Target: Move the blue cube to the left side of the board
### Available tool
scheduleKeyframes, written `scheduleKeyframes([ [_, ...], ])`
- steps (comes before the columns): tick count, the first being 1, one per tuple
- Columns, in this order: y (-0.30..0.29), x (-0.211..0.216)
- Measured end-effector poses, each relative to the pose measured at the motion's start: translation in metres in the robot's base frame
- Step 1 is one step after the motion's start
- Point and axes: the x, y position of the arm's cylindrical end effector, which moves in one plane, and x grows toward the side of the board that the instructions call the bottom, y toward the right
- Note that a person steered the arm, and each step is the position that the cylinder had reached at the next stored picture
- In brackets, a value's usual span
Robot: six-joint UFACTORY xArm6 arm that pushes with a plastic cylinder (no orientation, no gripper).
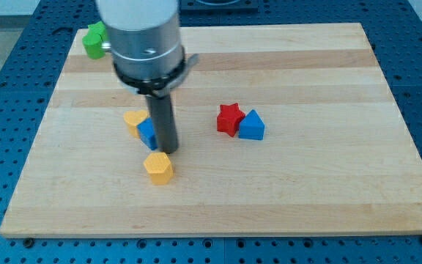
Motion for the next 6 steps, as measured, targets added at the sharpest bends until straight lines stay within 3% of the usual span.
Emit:
scheduleKeyframes([
  [1,-0.059,0.007],
  [2,-0.069,0.015],
  [4,0.027,-0.01],
  [5,0.027,-0.03],
  [6,-0.017,-0.031],
])
